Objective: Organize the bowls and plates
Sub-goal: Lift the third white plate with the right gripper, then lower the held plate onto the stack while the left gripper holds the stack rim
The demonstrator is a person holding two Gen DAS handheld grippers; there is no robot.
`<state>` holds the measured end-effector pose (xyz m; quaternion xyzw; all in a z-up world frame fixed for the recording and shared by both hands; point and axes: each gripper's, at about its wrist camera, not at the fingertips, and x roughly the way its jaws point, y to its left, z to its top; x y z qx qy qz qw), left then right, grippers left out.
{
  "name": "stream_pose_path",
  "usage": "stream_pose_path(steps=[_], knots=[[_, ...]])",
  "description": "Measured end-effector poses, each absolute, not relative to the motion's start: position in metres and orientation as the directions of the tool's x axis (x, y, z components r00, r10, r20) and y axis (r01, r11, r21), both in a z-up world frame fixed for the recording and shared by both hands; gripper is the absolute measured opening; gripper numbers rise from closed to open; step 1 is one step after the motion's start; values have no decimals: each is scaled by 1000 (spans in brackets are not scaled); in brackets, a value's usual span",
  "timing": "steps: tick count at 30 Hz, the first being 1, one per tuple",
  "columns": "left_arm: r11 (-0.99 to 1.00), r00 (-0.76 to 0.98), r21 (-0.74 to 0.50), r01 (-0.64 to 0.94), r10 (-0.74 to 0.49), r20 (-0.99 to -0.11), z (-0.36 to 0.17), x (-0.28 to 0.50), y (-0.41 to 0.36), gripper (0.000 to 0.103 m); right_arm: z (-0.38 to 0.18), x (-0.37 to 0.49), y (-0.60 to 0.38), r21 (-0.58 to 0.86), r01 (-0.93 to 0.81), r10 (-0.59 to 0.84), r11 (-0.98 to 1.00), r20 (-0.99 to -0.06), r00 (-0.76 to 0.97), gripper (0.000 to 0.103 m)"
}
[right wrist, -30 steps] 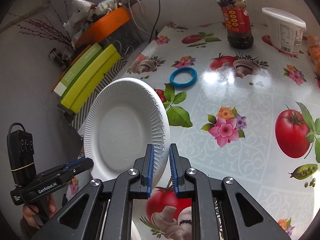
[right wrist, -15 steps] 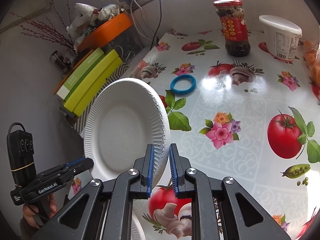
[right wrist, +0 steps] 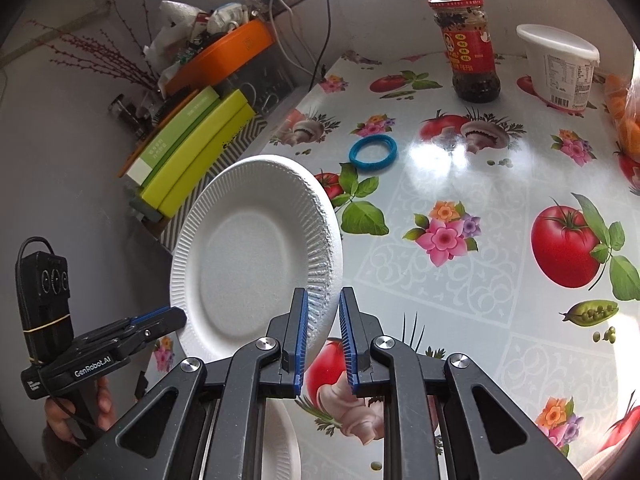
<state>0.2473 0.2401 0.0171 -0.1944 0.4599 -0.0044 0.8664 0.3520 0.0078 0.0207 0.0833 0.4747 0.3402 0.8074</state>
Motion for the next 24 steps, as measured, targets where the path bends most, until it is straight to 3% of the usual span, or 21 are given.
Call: stream_pose_path(steps=[24], knots=[[922, 579, -342, -179, -182, -795, 24, 171, 232, 24, 26, 274, -2, 471, -493, 644, 731, -715, 273, 18]])
